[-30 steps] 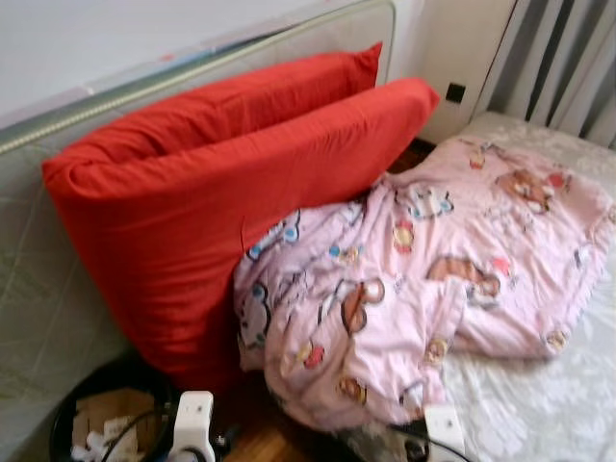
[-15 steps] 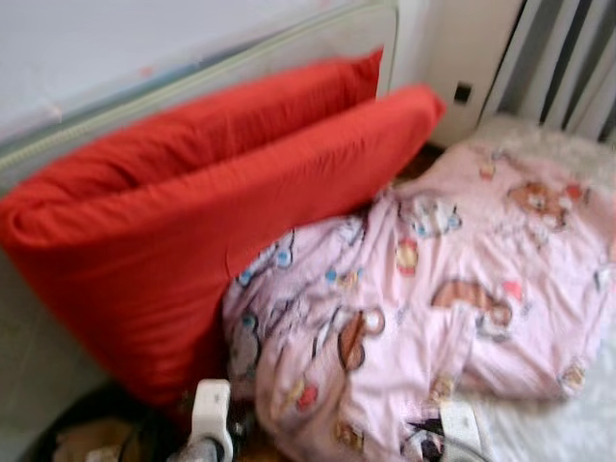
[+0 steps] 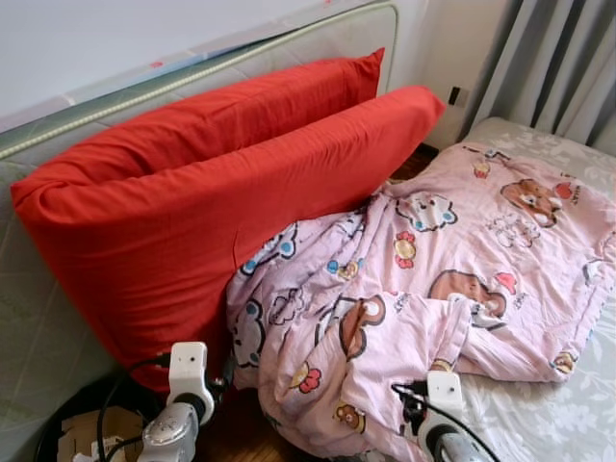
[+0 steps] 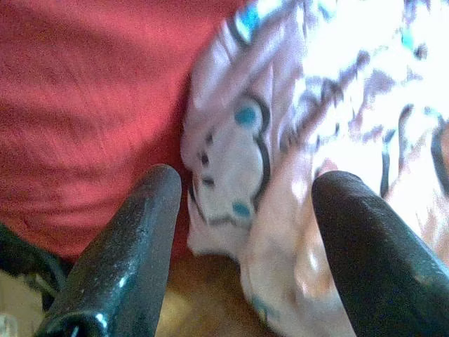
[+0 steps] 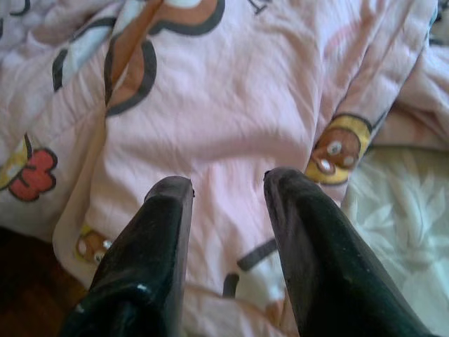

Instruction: Clean up the room

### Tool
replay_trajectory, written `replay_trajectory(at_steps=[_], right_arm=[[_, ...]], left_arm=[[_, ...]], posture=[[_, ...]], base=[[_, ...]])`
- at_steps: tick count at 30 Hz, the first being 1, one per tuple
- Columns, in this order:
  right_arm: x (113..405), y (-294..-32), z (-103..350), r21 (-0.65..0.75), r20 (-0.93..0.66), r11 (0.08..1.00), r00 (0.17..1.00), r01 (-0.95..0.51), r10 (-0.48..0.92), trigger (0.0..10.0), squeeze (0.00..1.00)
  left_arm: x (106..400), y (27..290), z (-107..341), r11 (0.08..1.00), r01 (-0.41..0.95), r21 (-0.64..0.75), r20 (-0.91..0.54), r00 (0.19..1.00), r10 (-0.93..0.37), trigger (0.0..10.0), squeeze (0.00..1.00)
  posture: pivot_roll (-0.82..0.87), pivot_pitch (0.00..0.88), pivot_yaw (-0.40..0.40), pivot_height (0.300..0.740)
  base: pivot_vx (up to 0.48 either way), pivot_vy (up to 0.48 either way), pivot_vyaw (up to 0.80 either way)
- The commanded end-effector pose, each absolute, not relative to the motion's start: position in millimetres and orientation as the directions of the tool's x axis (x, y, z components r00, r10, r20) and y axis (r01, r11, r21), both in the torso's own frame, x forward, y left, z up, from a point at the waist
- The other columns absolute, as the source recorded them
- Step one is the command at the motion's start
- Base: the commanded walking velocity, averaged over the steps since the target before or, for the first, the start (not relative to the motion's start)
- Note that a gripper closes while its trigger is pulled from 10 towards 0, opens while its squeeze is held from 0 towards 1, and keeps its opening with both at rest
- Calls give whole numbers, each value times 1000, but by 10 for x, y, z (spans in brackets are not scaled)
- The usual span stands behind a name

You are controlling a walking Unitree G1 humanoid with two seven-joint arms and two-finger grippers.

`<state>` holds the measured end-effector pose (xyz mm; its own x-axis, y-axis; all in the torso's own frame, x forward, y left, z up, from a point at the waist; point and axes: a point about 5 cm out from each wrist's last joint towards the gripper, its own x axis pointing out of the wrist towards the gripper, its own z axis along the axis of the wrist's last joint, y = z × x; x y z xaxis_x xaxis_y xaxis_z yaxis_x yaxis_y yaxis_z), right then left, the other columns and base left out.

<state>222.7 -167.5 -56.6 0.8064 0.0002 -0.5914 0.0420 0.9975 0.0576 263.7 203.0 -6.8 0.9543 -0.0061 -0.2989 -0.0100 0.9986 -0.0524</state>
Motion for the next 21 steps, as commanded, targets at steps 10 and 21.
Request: replay_trajectory(at_steps=[10,21], right_arm=[[2528,-1744,-324,29,-475,996,877,89,-65,10000,0],[2602,-1664,-230,27,-400,996,914,82,-64,10000,0]], left_arm=[[2705,1987,93,998,-7,-61,-182,983,-4,10000,0],[2721,1941,139,997,6,-70,-158,987,-17,10000,0]], posture=[[108,84,-1,710],[110,78,3,645]], base=[[0,0,0],[0,0,0]])
